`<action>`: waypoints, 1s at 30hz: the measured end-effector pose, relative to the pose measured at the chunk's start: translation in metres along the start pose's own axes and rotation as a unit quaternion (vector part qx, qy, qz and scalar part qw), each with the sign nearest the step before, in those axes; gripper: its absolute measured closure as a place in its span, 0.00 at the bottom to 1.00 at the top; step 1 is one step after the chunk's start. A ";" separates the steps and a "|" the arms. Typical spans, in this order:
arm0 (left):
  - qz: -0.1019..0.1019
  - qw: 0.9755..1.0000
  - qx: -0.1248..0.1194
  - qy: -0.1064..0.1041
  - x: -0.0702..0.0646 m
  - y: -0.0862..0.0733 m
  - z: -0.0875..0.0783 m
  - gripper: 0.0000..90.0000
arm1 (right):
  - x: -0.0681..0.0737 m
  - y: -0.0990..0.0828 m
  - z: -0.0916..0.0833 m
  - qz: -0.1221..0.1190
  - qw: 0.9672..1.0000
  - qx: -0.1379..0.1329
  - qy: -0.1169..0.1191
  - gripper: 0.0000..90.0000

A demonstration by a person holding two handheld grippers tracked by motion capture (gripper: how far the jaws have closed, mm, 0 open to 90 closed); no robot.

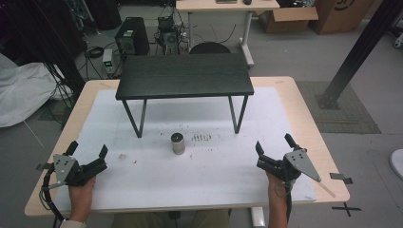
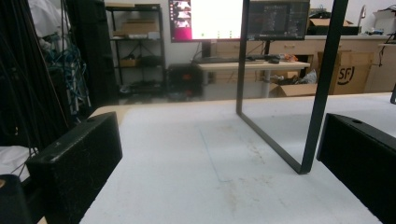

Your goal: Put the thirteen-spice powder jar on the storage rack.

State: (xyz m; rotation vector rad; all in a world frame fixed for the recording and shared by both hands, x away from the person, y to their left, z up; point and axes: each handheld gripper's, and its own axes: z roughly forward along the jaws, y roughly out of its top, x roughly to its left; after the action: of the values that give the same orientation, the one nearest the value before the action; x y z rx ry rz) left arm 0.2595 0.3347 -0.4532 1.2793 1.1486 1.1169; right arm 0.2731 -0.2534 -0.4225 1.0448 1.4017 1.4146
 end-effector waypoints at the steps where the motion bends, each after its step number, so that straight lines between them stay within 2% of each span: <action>1: 0.000 1.000 0.000 0.000 0.000 0.000 0.000 0.01 | 0.001 0.001 0.000 0.000 1.000 0.001 0.004 0.00; 11: 0.000 1.000 0.000 0.000 0.000 0.000 0.000 0.01 | 0.012 0.022 0.003 0.002 0.999 -0.007 0.039 0.00; 17: 0.001 1.000 -0.001 0.000 0.000 0.000 0.000 0.01 | 0.029 0.039 0.008 0.004 0.997 -0.006 0.078 0.00; 19: 0.000 1.000 -0.001 0.000 0.000 0.000 0.000 0.01 | 0.031 0.041 0.008 0.004 0.997 -0.005 0.082 0.00; 23: 0.000 1.000 -0.001 0.000 0.000 0.000 0.000 0.01 | 0.046 0.051 0.014 0.005 0.994 -0.004 0.110 0.00; 25: 0.000 1.000 -0.001 0.000 0.000 0.000 0.000 0.01 | 0.048 0.052 0.015 0.005 0.993 -0.003 0.115 0.00; 26: 0.001 1.000 -0.001 0.000 0.000 0.000 0.000 0.01 | 0.054 0.056 0.018 0.004 0.992 -0.002 0.128 0.00; 30: 0.000 1.000 -0.001 0.001 0.000 0.000 0.000 0.01 | 0.065 0.062 0.023 0.002 0.989 -0.002 0.147 0.00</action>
State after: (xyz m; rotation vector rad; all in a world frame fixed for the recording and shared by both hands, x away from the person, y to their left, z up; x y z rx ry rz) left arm 0.2592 0.3346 -0.4533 1.2777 1.1477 1.1191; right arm 0.2759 -0.1846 -0.3607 0.8618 1.6044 1.6234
